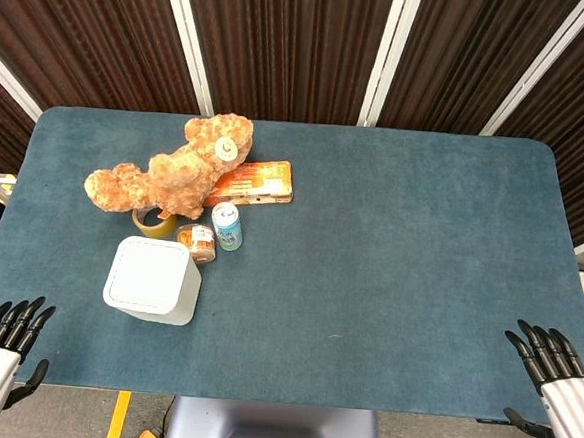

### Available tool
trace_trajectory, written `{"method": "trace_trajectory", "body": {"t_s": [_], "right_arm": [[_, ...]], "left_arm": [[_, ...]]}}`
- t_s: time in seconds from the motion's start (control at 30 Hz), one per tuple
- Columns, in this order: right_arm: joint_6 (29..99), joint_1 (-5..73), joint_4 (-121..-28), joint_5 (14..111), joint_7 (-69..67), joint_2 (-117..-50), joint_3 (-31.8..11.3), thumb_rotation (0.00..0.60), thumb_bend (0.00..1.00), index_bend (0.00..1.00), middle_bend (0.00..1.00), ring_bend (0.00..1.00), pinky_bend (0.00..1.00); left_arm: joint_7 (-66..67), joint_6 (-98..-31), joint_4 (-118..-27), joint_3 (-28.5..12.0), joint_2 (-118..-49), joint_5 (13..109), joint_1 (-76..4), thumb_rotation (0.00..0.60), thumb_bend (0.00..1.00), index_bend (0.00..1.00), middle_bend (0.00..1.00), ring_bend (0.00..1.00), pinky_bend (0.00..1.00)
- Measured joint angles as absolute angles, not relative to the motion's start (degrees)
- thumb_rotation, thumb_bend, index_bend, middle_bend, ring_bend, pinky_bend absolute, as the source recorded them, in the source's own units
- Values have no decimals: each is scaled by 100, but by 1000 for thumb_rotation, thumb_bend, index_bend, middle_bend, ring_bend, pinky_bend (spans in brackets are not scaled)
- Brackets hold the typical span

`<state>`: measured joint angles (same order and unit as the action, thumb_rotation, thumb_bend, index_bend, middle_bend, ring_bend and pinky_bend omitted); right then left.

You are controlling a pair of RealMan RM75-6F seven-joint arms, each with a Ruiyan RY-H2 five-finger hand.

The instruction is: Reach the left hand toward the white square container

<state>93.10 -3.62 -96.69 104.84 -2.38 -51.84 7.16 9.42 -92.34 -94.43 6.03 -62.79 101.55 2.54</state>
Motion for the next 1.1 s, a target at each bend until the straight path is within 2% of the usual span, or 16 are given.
{"method": "trace_trajectory", "body": {"t_s": [0.17,0.2,0.23,0.3,0.33,0.37,0.4,0.43,0.53,0.77,0.97,1.1], "right_arm": [[9352,-382,-9672,10554,-263,-5153,748,600,100,0,0,0,0],[9370,-391,-9675,10572,-262,-5147,757,600,100,0,0,0,0],[9386,-400,-9679,10583,-261,-5142,763,600,100,0,0,0,0],[9383,-404,-9680,10585,-259,-5136,769,600,100,0,0,0,0],[9364,-400,-9682,10578,-264,-5134,771,600,100,0,0,0,0],[9348,-394,-9686,10570,-273,-5130,772,600,100,0,0,0,0],[9337,-390,-9691,10559,-279,-5127,771,600,100,0,0,0,0],[9324,-385,-9694,10544,-275,-5125,768,600,100,0,0,0,0],[9299,-379,-9701,10515,-251,-5127,759,600,101,0,0,0,0],[9167,-339,-9735,10379,-205,-5137,723,600,101,0,0,0,0],[9014,-287,-9753,10284,-141,-5159,704,600,100,0,0,0,0],[9028,-290,-9771,10239,-130,-5161,682,600,100,0,0,0,0]], "left_arm": [[1016,-9133,-9485,654,-6317,10256,215,600,452,0,0,0,7],[1048,-9102,-9512,661,-6330,10301,192,600,452,0,4,11,50],[1086,-9085,-9532,656,-6341,10326,172,600,453,0,75,99,192],[1218,-9082,-9571,586,-6392,10368,112,600,453,0,473,494,643],[1277,-9082,-9586,528,-6434,10382,74,600,452,4,740,737,854],[1332,-9065,-9606,470,-6478,10390,26,600,453,13,914,900,963],[1375,-9007,-9644,417,-6516,10383,-36,600,453,25,978,966,997],[1374,-8938,-9678,401,-6528,10366,-76,600,453,43,999,995,1000],[1323,-8594,-9810,372,-6551,10249,-238,600,453,69,1000,1000,1000],[1319,-7746,-10037,187,-6674,9568,-682,600,452,64,1000,1000,1000],[1409,-7501,-10003,53,-6817,9240,-867,600,453,64,1000,1000,1000],[1565,-7317,-9965,78,-6827,9051,-918,600,452,179,1000,1000,1000]]}}
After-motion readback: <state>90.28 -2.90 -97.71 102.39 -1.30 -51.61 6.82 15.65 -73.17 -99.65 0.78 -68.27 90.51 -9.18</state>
